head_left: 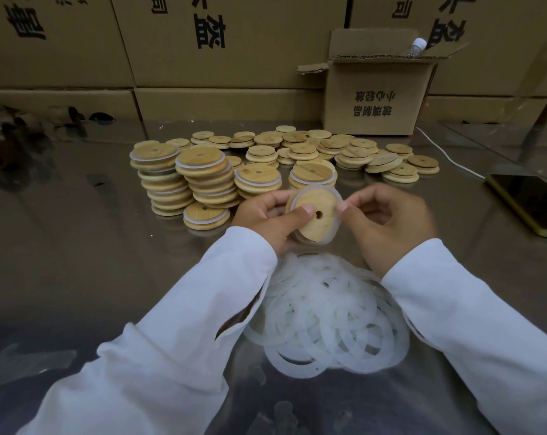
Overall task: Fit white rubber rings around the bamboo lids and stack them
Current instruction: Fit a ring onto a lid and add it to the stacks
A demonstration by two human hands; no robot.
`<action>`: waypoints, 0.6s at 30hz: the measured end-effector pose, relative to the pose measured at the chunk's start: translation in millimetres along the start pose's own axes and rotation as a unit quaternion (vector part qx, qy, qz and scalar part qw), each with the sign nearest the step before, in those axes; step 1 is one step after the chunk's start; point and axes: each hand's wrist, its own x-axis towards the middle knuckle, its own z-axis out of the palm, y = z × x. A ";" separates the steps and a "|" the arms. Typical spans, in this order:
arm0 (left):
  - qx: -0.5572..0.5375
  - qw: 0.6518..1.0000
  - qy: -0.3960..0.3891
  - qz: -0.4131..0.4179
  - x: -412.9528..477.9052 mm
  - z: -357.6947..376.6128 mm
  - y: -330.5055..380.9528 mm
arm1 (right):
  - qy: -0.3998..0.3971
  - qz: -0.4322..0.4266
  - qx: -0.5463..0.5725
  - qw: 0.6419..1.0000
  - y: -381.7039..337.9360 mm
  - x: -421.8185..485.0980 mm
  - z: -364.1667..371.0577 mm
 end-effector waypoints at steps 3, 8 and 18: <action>0.039 0.999 0.001 0.000 -0.2 -0.5 -1.5 | -0.005 0.011 -0.011 1.000 0.8 0.5 -0.5; 0.053 0.999 -0.009 0.009 -0.1 -3.9 -0.8 | -0.030 0.058 0.009 0.998 0.6 2.0 -0.5; 0.110 0.989 0.012 0.099 -4.7 0.5 8.1 | -0.057 0.050 0.051 0.996 -4.5 8.5 -7.9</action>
